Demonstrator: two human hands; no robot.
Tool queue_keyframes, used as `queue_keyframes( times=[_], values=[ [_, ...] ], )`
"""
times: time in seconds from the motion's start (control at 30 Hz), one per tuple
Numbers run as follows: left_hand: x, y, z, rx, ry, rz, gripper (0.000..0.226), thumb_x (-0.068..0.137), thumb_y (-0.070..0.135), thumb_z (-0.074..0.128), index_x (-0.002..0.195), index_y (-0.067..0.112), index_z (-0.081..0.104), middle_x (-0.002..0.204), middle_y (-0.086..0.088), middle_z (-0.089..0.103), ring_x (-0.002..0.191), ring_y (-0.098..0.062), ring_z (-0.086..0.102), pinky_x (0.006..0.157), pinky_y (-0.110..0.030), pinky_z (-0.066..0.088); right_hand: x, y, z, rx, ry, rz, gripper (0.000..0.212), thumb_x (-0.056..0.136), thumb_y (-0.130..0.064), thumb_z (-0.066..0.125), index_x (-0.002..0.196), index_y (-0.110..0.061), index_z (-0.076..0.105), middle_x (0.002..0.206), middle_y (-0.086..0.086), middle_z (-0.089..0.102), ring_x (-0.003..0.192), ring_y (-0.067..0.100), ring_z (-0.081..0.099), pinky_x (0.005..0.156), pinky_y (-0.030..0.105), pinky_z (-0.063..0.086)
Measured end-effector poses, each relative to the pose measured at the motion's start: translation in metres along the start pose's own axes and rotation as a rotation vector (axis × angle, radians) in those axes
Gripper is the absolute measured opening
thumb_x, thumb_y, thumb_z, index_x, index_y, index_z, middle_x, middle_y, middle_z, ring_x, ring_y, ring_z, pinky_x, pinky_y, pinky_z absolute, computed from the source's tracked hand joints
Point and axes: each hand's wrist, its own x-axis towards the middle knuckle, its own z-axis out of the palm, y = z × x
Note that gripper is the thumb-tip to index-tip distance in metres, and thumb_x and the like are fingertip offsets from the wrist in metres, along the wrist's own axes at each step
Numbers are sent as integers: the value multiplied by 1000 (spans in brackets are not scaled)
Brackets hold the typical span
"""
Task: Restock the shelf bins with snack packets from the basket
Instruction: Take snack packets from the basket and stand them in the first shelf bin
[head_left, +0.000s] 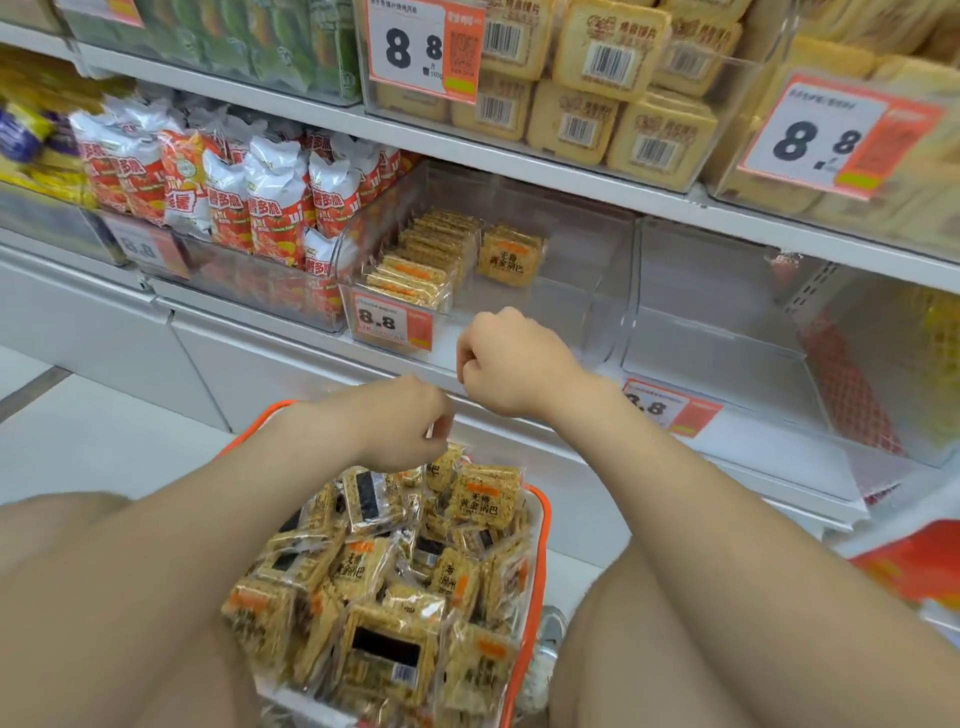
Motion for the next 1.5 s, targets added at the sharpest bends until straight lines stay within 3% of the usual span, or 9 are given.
queue_keyframes(
  times=[0.37,0.47,0.6,0.77,0.93,1.07,1.2,1.37,1.5],
  values=[
    [-54,35,81,23,-435,-68,41,104,37,54,141,20,58,133,-4,64,115,-26,64,95,-40,57,-75,-26,83,-204,-676,-54,24,90,3,51,72,-12,45,72,4,43,59,21,38,51,32,36],
    [-55,41,95,73,-566,-70,52,98,32,67,146,19,54,142,-3,59,121,-27,62,90,-35,54,-74,-30,96,-168,-695,-77,14,94,-3,50,83,-6,58,77,5,52,62,22,47,53,32,42],
    [-51,50,100,163,-601,-14,59,95,32,76,148,18,54,146,-4,57,129,-29,58,98,-39,52,-64,-26,93,-15,-638,-55,38,94,-12,50,128,-8,67,121,14,71,103,32,71,83,43,62],
    [-39,41,91,51,-655,-59,55,100,33,71,148,16,52,146,-2,55,127,-28,57,95,-36,49,-52,-11,79,1,-502,-36,39,94,-10,48,129,-2,65,127,21,69,112,40,68,90,54,60],
    [-30,19,57,-147,-384,-152,44,106,34,59,149,23,50,143,-1,55,116,-25,59,93,-37,51,-45,-1,62,10,-364,24,35,91,-4,52,122,-8,66,115,9,67,107,35,69,84,51,61],
    [-19,5,42,-450,-71,-295,36,110,37,49,144,27,55,133,-5,63,99,-21,67,78,-33,54,-49,7,44,171,-367,16,72,84,6,61,142,-30,37,114,-2,51,91,19,57,60,31,44],
    [-16,8,31,-1028,127,-480,21,110,33,51,118,25,68,111,-12,74,80,-22,65,67,-33,53,-49,12,38,276,-306,-38,84,78,5,64,144,-36,31,133,-2,48,110,24,54,78,39,53],
    [-11,12,24,-1450,273,-590,27,106,23,51,115,6,70,80,-13,68,57,-21,57,52,-31,46,-40,11,42,317,-72,-82,49,88,-9,68,131,-29,57,123,-5,60,106,13,50,84,31,42],
    [-15,15,15,-1649,406,-598,34,106,37,43,105,14,68,99,-12,75,79,-29,72,78,-44,62,-36,11,37,400,50,-23,11,101,-27,64,112,-26,65,96,-5,68,92,17,60,75,35,44]
  ],
)
